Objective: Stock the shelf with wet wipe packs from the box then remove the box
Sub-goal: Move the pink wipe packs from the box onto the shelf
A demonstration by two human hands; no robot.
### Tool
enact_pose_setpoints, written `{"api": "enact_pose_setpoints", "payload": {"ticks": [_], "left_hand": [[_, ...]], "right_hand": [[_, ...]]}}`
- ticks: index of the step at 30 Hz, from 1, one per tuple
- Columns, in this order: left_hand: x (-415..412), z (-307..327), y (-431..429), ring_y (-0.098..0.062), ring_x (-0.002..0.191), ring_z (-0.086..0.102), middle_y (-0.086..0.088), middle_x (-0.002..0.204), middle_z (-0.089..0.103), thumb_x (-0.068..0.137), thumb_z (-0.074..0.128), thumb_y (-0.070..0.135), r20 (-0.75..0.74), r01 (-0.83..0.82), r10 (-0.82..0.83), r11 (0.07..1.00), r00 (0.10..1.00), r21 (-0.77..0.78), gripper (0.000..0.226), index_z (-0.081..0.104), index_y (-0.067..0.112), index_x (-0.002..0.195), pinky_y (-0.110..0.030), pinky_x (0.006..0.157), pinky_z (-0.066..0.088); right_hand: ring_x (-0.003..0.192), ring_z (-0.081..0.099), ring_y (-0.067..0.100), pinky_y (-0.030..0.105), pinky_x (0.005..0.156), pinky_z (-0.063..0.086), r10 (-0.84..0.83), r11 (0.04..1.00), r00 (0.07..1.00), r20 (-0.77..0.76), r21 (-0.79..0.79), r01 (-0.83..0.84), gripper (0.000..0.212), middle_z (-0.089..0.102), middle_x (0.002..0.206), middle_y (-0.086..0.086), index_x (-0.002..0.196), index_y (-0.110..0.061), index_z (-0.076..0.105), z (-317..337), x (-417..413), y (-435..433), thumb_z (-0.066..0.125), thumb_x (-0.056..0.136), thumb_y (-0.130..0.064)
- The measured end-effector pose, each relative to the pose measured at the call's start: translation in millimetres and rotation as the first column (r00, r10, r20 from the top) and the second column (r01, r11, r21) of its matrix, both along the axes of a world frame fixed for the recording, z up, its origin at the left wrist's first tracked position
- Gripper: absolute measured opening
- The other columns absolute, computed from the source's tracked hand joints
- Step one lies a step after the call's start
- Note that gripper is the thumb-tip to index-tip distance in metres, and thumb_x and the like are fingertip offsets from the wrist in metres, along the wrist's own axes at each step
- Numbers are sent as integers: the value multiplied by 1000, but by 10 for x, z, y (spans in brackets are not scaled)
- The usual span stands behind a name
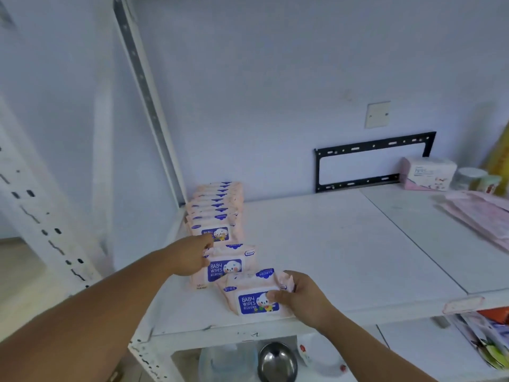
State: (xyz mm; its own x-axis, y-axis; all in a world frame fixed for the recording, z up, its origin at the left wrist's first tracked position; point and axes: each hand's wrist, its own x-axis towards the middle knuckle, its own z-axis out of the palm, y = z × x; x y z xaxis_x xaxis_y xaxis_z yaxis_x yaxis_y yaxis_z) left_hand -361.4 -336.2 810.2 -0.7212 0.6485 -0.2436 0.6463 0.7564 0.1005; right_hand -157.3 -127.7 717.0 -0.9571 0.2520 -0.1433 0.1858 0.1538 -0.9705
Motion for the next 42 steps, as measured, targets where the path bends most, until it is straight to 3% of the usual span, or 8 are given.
{"api": "enact_pose_setpoints", "payload": {"ticks": [12, 15, 20, 24, 26, 28, 34, 42], "left_hand": [[-748, -268, -26, -20, 87, 54, -3, 100, 59, 92, 65, 27, -36, -58, 60, 996, 998, 61, 22, 47, 20, 102, -28, 69, 38], [-916, -279, 17, -18, 87, 52, -8, 108, 62, 95, 62, 26, -50, -77, 80, 995, 996, 58, 19, 52, 17, 108, -26, 72, 36], [-1192, -290, 83, -20, 89, 53, -10, 116, 64, 94, 57, 13, -71, -147, 155, 984, 985, 104, 20, 58, 13, 114, -28, 74, 39], [-1284, -274, 139, -20, 91, 63, 0, 103, 66, 93, 62, 37, -16, -217, 227, 947, 974, 237, 21, 61, 19, 104, -34, 77, 51], [-1280, -280, 137, -17, 91, 64, 8, 100, 63, 79, 67, 64, 66, -240, 231, 923, 971, 301, 46, 61, 24, 102, -34, 75, 53], [-1247, -326, 117, -14, 107, 53, 11, 118, 48, 53, 71, 82, 38, -183, 179, 971, 983, 157, 87, 51, 30, 120, -36, 87, 53], [-1356, -470, 146, -19, 117, 47, 2, 133, 39, 54, 82, 71, -219, -85, 82, 996, 972, -4, 95, 37, 32, 129, -38, 94, 52], [-1233, -487, 164, -22, 110, 54, -1, 130, 44, 55, 80, 73, -341, -119, 97, 992, 935, -44, 96, 36, 29, 129, -40, 90, 52]], "right_hand": [[87, 73, 2, 23, 80, 56, 25, 998, 1000, -4, 60, -25, 28, 77, 95, -19, 99, -32, 72, -139, -1145, -258, 81, 80, -13], [95, 72, 4, 27, 88, 57, 40, 996, 999, 11, 78, -41, 41, 76, 106, -16, 117, -32, 69, -183, -1454, -248, 82, 79, -23], [92, 69, 2, 7, 68, 48, 12, 995, 1000, -13, 96, -10, 36, 73, 106, -15, 118, -29, 67, -194, -1847, -213, 79, 85, -21], [85, 66, -4, 13, 70, 48, -13, 991, 1000, -20, 131, 16, 26, 69, 97, -18, 107, -31, 63, -230, -2058, -218, 76, 86, -22], [88, 68, 0, 12, 68, 48, -32, 989, 999, -18, 143, 34, 28, 71, 102, -15, 110, -28, 63, -269, -2129, -227, 75, 86, -26], [94, 69, 3, 16, 72, 51, -48, 982, 999, -24, 182, 52, 36, 72, 110, -11, 119, -29, 63, -313, -2181, -233, 74, 85, -31], [99, 68, 14, 40, 87, 58, -84, 874, 996, -8, 480, 77, 41, 71, 112, -9, 118, -31, 60, -371, -2304, -239, 72, 83, -50], [97, 68, 9, 36, 87, 59, -77, 902, 997, 9, 426, 66, 47, 70, 111, -13, 114, -34, 58, -345, -2263, -247, 77, 76, -56]]}}
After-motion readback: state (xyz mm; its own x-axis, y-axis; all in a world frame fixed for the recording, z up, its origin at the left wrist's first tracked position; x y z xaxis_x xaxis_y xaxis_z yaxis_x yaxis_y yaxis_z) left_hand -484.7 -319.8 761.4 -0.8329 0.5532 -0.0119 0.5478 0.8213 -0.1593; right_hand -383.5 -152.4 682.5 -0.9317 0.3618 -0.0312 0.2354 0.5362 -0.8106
